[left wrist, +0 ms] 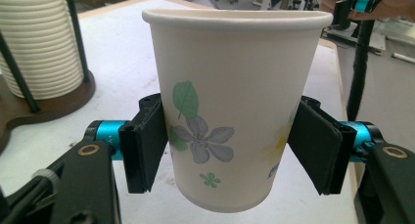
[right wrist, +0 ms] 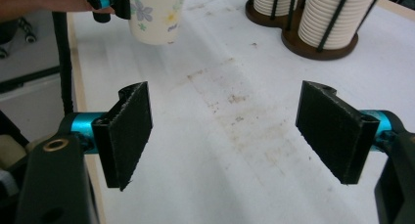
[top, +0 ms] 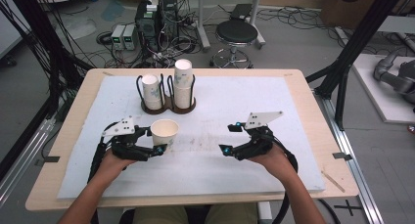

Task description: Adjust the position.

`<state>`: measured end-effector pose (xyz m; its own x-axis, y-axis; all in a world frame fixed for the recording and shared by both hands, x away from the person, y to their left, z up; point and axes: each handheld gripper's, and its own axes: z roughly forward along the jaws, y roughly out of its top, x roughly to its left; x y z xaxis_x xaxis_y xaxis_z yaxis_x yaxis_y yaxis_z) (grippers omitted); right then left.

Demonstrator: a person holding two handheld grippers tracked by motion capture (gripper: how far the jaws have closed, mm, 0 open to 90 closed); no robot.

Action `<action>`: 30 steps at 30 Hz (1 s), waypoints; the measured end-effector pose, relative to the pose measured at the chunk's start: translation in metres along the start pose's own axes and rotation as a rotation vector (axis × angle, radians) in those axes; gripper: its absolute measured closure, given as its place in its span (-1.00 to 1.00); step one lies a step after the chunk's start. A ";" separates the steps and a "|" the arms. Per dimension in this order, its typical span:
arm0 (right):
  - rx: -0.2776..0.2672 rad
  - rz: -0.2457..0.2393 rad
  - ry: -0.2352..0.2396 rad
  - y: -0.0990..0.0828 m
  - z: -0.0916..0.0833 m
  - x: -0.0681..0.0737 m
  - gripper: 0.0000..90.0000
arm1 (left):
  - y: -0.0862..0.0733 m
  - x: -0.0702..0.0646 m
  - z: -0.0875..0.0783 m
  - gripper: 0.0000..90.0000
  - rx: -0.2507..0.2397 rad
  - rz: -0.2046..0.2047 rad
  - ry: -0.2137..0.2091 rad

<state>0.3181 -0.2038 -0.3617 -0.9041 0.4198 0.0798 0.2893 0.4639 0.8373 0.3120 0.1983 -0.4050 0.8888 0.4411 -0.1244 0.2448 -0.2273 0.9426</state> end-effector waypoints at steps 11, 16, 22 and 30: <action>-0.040 0.052 -0.136 -0.037 -0.012 -0.003 -0.51 | -0.013 0.008 -0.020 -0.28 -0.102 -0.006 0.106; -0.063 0.085 -0.163 -0.049 -0.015 -0.004 -0.51 | -0.020 0.012 -0.028 -0.28 -0.123 0.000 0.150; -0.098 0.100 -0.200 -0.058 -0.016 -0.005 -0.51 | -0.025 0.017 -0.034 -0.28 -0.183 0.027 0.153; -0.114 0.094 -0.220 -0.063 -0.018 0.000 -0.51 | -0.028 0.018 -0.037 -0.28 -0.209 0.028 0.171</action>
<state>0.2944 -0.2475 -0.4051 -0.7811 0.6223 0.0505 0.3197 0.3293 0.8884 0.3069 0.2451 -0.4226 0.8113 0.5816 -0.0597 0.1199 -0.0655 0.9906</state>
